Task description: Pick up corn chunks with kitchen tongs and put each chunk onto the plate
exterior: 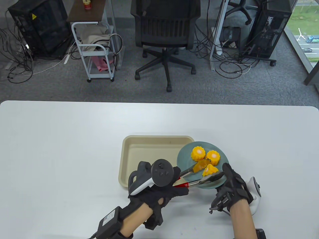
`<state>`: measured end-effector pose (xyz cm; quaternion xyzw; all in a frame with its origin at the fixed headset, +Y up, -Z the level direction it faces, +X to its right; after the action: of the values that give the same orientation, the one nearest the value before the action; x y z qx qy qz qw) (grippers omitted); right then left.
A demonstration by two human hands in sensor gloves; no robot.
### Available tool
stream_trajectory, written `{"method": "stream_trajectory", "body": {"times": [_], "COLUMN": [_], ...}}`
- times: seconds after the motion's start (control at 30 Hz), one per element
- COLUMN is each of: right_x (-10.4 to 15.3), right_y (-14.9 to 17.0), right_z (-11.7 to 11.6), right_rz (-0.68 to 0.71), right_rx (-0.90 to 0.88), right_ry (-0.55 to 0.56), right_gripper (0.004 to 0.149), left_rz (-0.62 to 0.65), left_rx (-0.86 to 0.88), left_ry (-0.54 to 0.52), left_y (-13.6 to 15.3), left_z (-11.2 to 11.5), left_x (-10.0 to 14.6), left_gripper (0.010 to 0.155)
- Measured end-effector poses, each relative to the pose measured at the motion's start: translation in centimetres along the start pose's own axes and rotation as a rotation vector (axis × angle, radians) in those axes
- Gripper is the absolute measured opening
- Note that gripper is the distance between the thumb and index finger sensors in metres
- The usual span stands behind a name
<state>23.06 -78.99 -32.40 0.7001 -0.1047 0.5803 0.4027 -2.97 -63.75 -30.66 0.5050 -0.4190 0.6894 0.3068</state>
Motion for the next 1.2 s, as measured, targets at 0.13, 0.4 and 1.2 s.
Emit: {"method": "stream_trajectory", "body": {"times": [0.13,0.4,1.2], "right_x": [0.0,0.0,0.2], "right_y": [-0.1,-0.1,-0.7], "right_z": [0.0,0.1,0.3], "right_rz": [0.005,0.006,0.028], "right_rx": [0.021,0.022,-0.006], "right_ry": [0.007,0.007,-0.008], "right_gripper": [0.056,0.056,0.056], "left_rz": [-0.007,0.001,-0.413], "left_rx": [0.005,0.070,0.071], "left_ry": [-0.013,-0.054,-0.135], "left_y": [0.2,0.3,14.1], "left_z": [-0.5,-2.4,-1.4], "left_x": [0.1,0.7,0.9], "left_gripper": [0.083,0.085,0.089]}}
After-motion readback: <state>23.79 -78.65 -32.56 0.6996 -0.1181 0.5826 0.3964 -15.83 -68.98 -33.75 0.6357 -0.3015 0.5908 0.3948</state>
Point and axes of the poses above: the tracker on the back of each hand, its own y axis roughly to the little-finger side, its own x axis roughly from the fingertips to the wrist, z = x × y, the point moved 5 cm from there along -x, roughly from the wrist to the fingertips, and after that the axes turned 13 degrees about -y, right-handed, at the moved point
